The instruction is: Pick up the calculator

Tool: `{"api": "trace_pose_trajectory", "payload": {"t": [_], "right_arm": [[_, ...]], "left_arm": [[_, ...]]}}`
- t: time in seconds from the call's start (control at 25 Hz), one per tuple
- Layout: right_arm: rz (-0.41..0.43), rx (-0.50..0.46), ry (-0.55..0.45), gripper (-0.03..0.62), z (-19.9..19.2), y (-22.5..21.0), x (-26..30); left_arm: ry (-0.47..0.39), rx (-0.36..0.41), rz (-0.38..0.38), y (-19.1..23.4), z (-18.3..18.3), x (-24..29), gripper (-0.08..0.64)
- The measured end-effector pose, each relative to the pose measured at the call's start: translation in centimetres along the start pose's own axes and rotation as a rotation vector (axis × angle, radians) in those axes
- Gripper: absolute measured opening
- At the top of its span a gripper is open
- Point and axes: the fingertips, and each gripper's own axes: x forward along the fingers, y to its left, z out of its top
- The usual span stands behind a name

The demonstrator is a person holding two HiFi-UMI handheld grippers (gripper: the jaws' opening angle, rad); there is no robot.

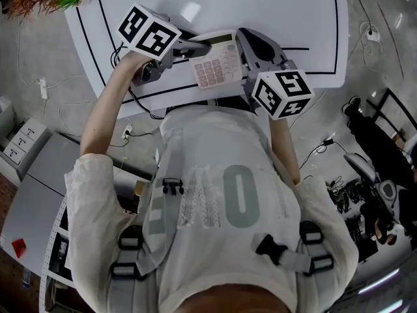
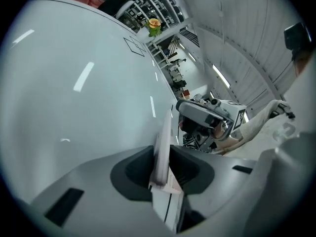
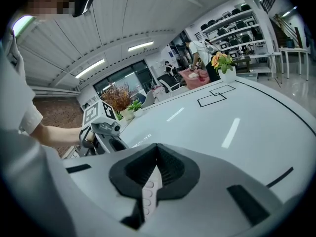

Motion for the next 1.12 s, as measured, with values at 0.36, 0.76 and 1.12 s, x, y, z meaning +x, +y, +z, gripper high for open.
{"api": "trace_pose_trajectory", "payload": {"t": [0.36, 0.76, 1.12], "right_arm": [[-0.009, 0.002, 0.002, 0.005, -0.4, -0.6, 0.0], [0.013, -0.029, -0.020, 0.005, 0.3, 0.2, -0.4], [0.017, -0.085, -0.077, 0.005, 2.1, 0.6, -4.0]], "left_arm": [[-0.038, -0.032, 0.009, 0.2, 0.4, 0.0, 0.101], [-0.059, -0.007, 0.039, -0.4, 1.1, -0.3, 0.094], [-0.276, 0.081, 0.229, -2.9, 4.4, -2.2, 0.089]]}}
